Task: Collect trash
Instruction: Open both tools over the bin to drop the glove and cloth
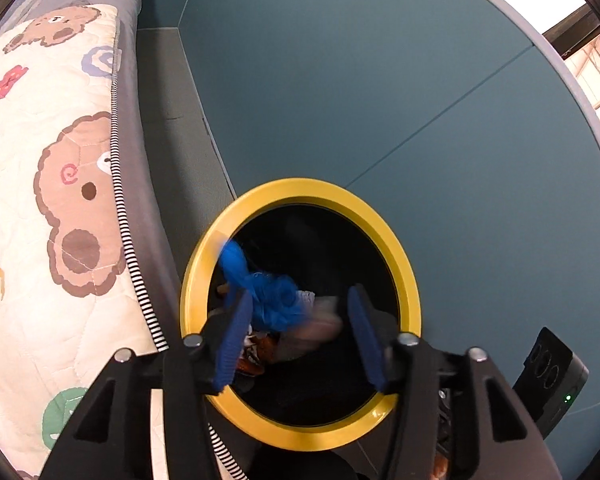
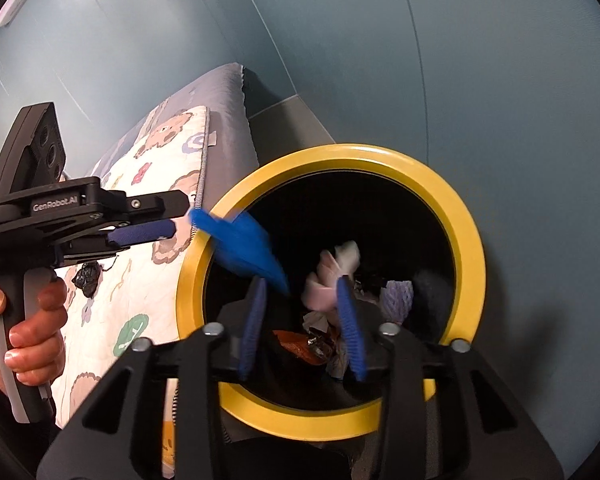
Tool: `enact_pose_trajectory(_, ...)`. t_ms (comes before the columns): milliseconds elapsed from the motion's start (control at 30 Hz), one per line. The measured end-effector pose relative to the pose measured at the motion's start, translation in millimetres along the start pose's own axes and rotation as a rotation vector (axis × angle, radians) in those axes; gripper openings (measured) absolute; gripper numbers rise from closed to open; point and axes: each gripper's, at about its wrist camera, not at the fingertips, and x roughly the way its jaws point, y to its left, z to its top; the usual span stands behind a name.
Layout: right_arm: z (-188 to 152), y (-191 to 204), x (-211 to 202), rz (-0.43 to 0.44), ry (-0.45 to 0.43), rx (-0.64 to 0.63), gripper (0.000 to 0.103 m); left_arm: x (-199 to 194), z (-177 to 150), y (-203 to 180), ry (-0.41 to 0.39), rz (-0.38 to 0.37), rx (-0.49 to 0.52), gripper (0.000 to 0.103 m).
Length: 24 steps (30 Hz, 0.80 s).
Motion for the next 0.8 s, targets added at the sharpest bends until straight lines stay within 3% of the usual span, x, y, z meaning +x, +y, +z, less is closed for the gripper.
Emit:
enact_pose_trajectory(167, -0.5, -0.2, -4.1, -0.004, -0.007, 0.013, 0.046, -19.5, -2.1, 8.5, -0.056, 0.019, -0.001, 0.082)
enact_pose_trajectory(500, 7.3, 12.9, -7.2, -0.016, -0.001, -0.007, 0.055, -52.0, -6.7, 64.9, -0.099, 0.089, -0.071, 0.087)
enact_pose_trajectory(800, 22.5, 60.6, 1.0, 0.005, 0.016, -0.097, 0.061, -92.1, -12.2, 134.0, -0.148, 0.126, -0.177, 0.088)
